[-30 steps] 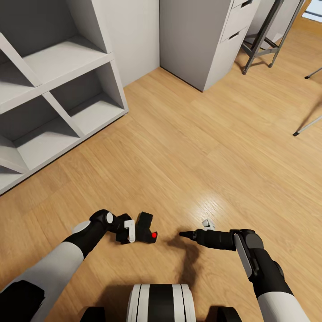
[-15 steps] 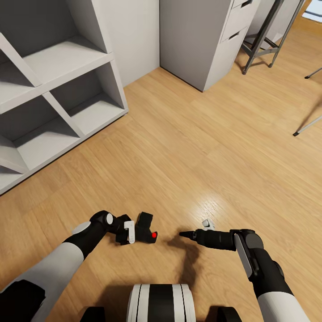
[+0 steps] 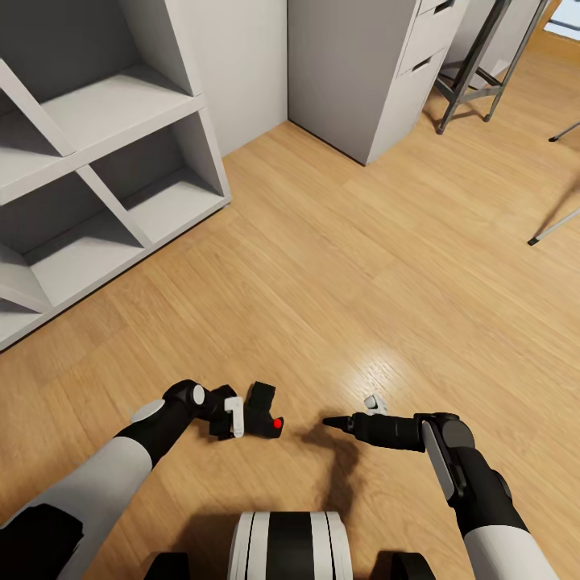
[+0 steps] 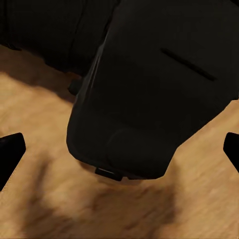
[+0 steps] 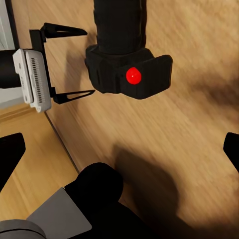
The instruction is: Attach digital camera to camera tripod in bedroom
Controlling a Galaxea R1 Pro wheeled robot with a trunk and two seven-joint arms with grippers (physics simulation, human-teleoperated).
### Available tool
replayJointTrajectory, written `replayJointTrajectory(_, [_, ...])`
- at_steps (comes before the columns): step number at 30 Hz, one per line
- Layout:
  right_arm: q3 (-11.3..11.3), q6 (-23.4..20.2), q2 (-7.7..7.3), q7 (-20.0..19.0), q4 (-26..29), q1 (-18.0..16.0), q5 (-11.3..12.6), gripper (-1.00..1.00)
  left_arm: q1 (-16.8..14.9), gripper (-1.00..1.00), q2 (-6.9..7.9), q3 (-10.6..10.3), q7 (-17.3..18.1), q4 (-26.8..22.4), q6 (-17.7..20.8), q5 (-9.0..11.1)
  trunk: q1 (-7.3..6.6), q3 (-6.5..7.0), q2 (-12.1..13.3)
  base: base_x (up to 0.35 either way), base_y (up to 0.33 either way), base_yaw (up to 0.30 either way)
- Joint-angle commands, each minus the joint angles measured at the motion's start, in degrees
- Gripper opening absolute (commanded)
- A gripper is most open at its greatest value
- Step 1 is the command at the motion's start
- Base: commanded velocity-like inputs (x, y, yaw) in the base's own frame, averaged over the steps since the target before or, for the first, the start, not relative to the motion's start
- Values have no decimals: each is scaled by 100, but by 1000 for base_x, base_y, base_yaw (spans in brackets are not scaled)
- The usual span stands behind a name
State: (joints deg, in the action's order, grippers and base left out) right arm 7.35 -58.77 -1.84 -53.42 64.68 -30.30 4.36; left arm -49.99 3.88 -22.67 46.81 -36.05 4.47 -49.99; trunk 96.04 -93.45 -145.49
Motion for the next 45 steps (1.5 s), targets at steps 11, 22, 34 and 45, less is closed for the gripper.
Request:
replayJointTrajectory(11, [10,-46,0,16,1,-2,38,100,-2,100,-194,-80,-397,141,37,-18,-1,-3,-1,0,0,0])
replayJointTrajectory(22, [10,-46,0,16,1,-2,38,100,-2,100,-369,-88,-786,406,36,-190,-1,-3,-1,0,0,0])
replayJointTrajectory(34, [12,-46,0,16,1,-2,38,100,-2,100,-576,-93,-1094,509,31,-237,-1,-3,-1,0,0,0])
replayJointTrajectory(45, [12,-46,0,16,1,-2,36,100,-2,-100,-623,-89,-1137,520,-164,-227,-1,-3,-1,0,0,0])
